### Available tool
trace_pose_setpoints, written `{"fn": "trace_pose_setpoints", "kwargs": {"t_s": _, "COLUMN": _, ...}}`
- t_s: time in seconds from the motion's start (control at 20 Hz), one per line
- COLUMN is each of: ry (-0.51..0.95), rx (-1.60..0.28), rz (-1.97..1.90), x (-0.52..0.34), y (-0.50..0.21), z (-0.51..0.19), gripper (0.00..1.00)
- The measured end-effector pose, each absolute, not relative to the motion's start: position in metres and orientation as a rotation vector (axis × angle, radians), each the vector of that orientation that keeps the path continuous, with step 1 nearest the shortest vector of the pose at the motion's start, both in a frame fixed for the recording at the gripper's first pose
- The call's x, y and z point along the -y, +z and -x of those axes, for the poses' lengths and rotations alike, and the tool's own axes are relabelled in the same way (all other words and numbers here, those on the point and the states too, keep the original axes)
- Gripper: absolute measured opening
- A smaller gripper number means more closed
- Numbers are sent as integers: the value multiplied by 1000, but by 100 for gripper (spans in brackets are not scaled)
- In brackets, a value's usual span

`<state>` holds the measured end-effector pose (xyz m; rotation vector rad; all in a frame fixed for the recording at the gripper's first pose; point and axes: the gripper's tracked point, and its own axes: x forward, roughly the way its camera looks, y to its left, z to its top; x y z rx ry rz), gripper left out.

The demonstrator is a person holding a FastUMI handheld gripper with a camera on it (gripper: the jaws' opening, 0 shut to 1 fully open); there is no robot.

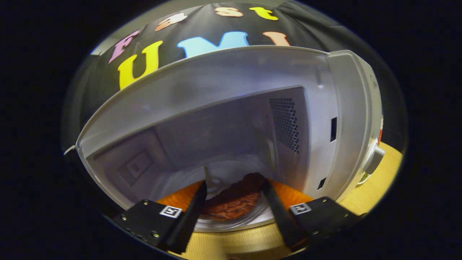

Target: Open the microwave, put the food inside, and close the microwave door.

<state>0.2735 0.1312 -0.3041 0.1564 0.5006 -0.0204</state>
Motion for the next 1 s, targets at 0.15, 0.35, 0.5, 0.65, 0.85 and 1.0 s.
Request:
{"fn": "trace_pose_setpoints", "kwargs": {"t_s": 0.15, "ry": -4, "rx": -433, "rz": -57, "x": -127, "y": -280, "z": -271, "gripper": 99}}
{"fn": "trace_pose_setpoints", "kwargs": {"t_s": 0.35, "ry": 65, "rx": -379, "rz": -5, "x": -141, "y": -244, "z": -256, "gripper": 99}}
{"fn": "trace_pose_setpoints", "kwargs": {"t_s": 0.5, "ry": 111, "rx": -371, "rz": -1, "x": -150, "y": -217, "z": -222, "gripper": 99}}
{"fn": "trace_pose_setpoints", "kwargs": {"t_s": 0.65, "ry": 153, "rx": -348, "rz": 5, "x": -157, "y": -184, "z": -185, "gripper": 99}}
{"fn": "trace_pose_setpoints", "kwargs": {"t_s": 0.85, "ry": 198, "rx": -296, "rz": -11, "x": -164, "y": -131, "z": -133, "gripper": 99}}
{"fn": "trace_pose_setpoints", "kwargs": {"t_s": 1.0, "ry": 238, "rx": -265, "rz": -49, "x": -177, "y": -99, "z": -98, "gripper": 99}}
